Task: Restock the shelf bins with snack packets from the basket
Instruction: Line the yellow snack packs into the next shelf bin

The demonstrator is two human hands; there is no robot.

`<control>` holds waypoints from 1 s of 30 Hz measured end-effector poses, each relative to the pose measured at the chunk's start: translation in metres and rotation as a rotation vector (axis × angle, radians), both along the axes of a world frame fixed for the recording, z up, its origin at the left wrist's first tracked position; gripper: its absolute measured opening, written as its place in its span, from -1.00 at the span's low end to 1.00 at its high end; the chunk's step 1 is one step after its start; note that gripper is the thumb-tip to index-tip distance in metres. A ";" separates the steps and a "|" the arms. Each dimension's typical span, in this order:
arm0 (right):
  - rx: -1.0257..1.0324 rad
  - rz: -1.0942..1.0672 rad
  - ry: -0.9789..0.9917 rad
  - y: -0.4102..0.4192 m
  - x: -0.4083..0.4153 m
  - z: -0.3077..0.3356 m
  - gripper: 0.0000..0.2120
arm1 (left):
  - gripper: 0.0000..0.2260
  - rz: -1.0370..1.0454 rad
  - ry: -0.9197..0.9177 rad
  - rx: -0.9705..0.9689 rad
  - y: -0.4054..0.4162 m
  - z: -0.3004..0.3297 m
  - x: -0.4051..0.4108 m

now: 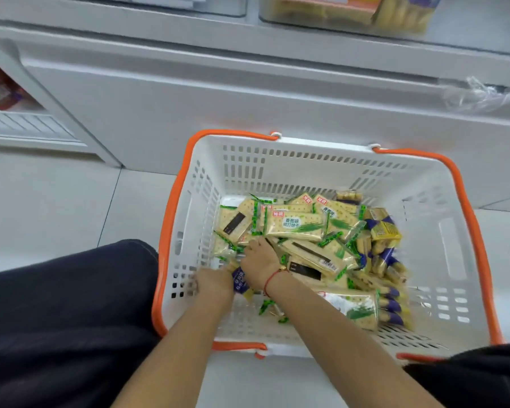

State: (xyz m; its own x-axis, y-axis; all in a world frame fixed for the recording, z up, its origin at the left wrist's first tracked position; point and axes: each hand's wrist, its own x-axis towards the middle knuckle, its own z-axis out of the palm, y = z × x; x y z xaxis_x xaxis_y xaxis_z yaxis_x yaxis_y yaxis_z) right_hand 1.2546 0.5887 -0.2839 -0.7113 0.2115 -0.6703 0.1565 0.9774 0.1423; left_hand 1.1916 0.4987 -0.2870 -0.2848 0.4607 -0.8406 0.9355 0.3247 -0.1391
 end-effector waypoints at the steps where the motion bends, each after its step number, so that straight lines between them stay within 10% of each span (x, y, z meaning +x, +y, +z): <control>1: -0.005 -0.021 -0.035 -0.002 -0.004 -0.004 -0.65 | -0.64 0.001 -0.004 -0.024 0.001 0.000 0.000; 7: -0.070 -0.163 0.072 -0.003 -0.001 -0.020 -0.80 | -0.79 0.027 -0.027 -0.030 0.002 -0.003 -0.002; 12: -0.259 -0.304 0.135 0.007 0.000 -0.012 -0.81 | -0.48 0.193 -0.047 -0.087 0.015 0.003 -0.006; 18: -0.660 -0.860 0.314 0.019 0.011 0.015 -0.82 | -0.57 0.257 -0.051 0.003 0.015 0.030 -0.011; 22: -0.723 -0.988 0.365 0.040 0.027 0.052 -0.85 | -0.42 0.585 -0.230 0.217 0.009 0.057 -0.030; 30: -0.855 -1.312 0.661 0.087 0.073 0.185 -0.89 | -0.80 1.112 -0.617 0.523 0.063 0.165 -0.051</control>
State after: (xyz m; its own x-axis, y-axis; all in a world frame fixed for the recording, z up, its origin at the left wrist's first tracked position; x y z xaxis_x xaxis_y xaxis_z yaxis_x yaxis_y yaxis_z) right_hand 1.3277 0.6753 -0.0994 -0.5484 0.6030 -0.5794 0.6745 -0.0906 -0.7327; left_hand 1.1410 0.5616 -0.1217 -0.3557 0.5370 -0.7649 0.0157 0.8218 0.5696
